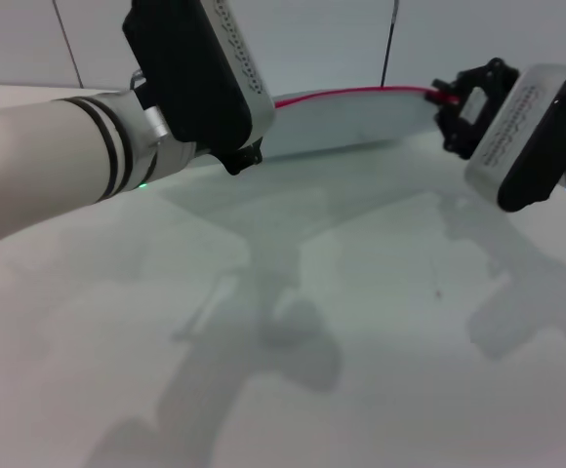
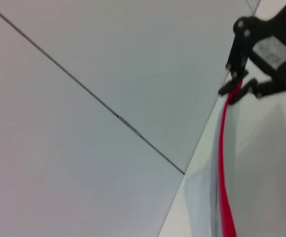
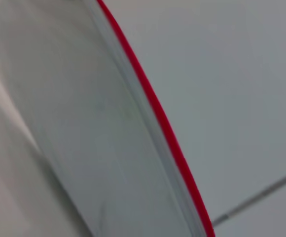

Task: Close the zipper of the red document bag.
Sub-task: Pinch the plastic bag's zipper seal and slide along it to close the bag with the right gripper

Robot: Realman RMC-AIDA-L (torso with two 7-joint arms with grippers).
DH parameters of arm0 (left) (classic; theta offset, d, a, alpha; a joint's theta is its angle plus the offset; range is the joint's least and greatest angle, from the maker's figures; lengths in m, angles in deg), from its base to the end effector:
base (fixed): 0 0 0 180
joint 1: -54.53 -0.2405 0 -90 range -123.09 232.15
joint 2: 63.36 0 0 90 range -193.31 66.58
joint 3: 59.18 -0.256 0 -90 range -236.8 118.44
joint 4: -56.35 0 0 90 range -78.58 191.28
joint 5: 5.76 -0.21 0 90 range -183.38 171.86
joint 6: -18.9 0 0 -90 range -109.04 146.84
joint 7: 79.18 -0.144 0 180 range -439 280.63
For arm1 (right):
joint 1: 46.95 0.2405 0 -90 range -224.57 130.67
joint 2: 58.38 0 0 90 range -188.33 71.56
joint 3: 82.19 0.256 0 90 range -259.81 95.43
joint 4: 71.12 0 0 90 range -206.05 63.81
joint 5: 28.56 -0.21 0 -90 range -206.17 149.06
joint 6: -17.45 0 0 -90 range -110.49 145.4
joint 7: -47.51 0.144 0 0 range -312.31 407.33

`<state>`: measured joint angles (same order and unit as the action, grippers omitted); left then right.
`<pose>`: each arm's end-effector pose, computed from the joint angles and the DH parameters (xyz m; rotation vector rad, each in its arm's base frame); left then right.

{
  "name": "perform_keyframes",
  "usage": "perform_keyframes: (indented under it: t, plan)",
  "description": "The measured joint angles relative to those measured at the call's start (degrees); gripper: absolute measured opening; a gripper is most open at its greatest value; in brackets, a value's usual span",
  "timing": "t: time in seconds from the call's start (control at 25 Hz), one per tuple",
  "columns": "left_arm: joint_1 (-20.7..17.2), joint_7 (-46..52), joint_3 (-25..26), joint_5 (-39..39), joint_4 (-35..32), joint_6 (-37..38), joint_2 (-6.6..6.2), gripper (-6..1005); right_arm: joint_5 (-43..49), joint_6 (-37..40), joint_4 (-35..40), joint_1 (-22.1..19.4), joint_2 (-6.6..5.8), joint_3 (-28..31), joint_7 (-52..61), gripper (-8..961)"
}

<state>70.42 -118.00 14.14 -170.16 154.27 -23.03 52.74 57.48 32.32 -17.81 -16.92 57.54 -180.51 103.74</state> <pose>-0.1288 0.3545 0.0002 -2.2209 0.0810 0.1600 0.1942 0.4279 -0.0311 -2.1675 -0.2786 -0.0466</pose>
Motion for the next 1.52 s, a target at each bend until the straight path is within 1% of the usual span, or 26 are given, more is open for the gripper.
perform_keyframes:
  t: [0.24,0.36,1.16,1.52]
  plan:
    - [-0.2,-1.2,1.8,-0.1,-0.2,0.1,0.04,52,-0.4,-0.1,-1.0,0.1,0.07,5.7,0.0,79]
    - [-0.1,-1.6,2.1,-0.1,-0.4,0.4,0.01,52,-0.4,-0.1,-1.0,0.0,0.07,7.0,0.0,79]
    - [2.2,-2.1,2.7,0.0,-4.8,2.2,0.18,52,-0.1,-1.0,-1.8,-0.2,0.1,7.7,-0.1,78]
    - [2.6,-2.1,2.8,0.0,-5.4,2.9,0.18,52,-0.2,-1.4,-1.7,-0.2,0.08,7.7,-0.1,109]
